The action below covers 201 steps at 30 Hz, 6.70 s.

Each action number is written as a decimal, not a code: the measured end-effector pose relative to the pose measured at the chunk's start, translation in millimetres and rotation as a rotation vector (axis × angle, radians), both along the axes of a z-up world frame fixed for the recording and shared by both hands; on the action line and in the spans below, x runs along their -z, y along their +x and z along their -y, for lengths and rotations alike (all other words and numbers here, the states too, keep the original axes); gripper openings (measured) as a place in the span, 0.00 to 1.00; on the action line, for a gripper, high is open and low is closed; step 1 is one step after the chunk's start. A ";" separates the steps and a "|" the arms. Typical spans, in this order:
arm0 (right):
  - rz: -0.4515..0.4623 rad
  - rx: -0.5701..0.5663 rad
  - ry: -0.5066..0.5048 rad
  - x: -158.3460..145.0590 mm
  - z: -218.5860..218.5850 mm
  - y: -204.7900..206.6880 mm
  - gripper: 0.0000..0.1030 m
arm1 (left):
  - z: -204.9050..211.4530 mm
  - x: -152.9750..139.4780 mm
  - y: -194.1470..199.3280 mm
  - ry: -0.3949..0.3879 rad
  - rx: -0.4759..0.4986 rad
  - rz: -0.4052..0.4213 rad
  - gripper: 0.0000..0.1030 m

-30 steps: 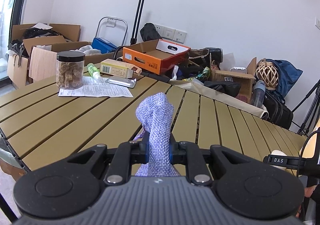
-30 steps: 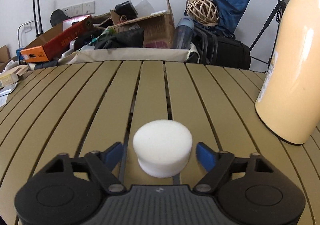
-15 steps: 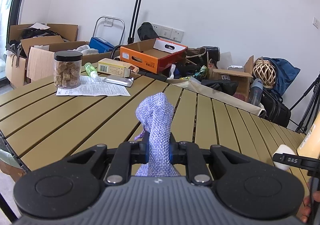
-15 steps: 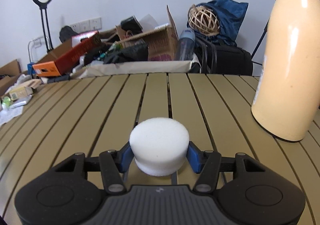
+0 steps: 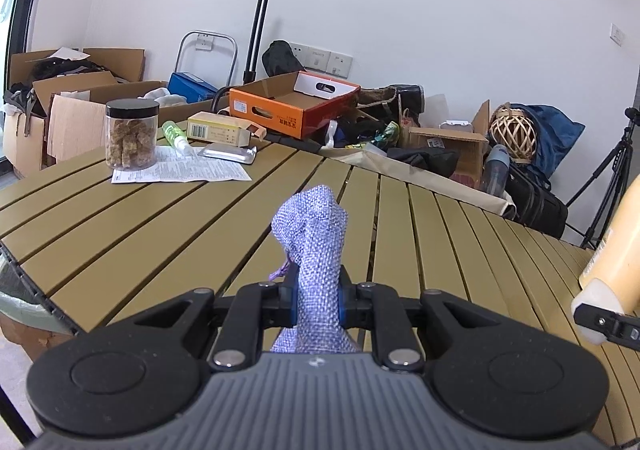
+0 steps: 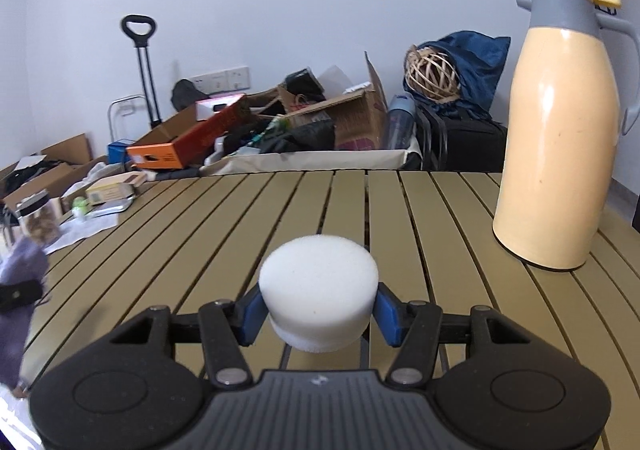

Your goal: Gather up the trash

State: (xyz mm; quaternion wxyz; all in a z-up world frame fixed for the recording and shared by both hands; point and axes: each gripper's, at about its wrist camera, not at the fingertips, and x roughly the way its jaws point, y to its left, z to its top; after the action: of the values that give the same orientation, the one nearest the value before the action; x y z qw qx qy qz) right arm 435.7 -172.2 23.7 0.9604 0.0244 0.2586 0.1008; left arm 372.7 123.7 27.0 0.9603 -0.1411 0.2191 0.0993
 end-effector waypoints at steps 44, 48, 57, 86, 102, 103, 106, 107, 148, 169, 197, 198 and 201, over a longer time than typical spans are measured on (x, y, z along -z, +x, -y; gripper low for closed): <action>-0.177 -0.128 -0.028 70.7 -6.2 -205.6 0.53 | 47.8 72.7 -151.6 0.146 0.277 -0.165 0.16; -0.227 -0.129 -0.033 91.1 -5.9 -205.0 0.53 | 51.8 87.6 -152.3 0.165 0.287 -0.209 0.16; -0.319 -0.111 -0.050 136.7 6.2 -204.6 0.53 | 62.3 126.7 -149.3 0.213 0.325 -0.335 0.16; -0.463 -0.102 -0.109 200.8 9.1 -182.3 0.53 | 48.2 180.4 -122.4 0.205 0.269 -0.539 0.16; -0.454 -0.157 -0.129 199.0 -60.2 -141.1 0.53 | 15.9 184.5 -122.8 0.162 0.213 -0.555 0.16; -0.453 -0.162 -0.133 198.9 -65.6 -138.9 0.53 | 14.1 185.1 -122.7 0.160 0.211 -0.557 0.16; -0.451 -0.171 -0.147 199.1 -78.3 -133.6 0.54 | 10.9 185.3 -122.3 0.152 0.207 -0.559 0.16; -0.452 -0.172 -0.153 199.3 -81.4 -131.8 0.54 | 10.2 185.2 -122.6 0.150 0.206 -0.559 0.16; -0.417 0.203 -0.074 187.5 53.9 -143.8 0.98 | 146.8 182.3 -38.1 0.125 0.300 -0.622 0.85; -0.285 0.004 -0.090 75.3 35.9 -224.4 1.00 | 114.0 52.7 -141.2 0.190 0.311 -0.346 1.00; -0.213 -0.070 -0.058 -7.8 26.0 -338.9 1.00 | 94.1 1.8 -268.7 0.218 0.340 -0.251 1.00; -0.212 -0.070 -0.058 -7.9 25.8 -339.6 1.00 | 94.2 1.5 -269.5 0.219 0.341 -0.249 1.00; -0.210 -0.071 -0.056 -8.6 25.4 -341.6 1.00 | 94.0 0.7 -270.9 0.221 0.342 -0.248 1.00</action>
State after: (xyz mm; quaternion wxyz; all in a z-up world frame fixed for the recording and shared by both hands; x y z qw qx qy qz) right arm 94.0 -197.6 32.3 0.9242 -0.0011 0.3611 0.1245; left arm 101.8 29.7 26.2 0.9386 0.0174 0.3437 -0.0249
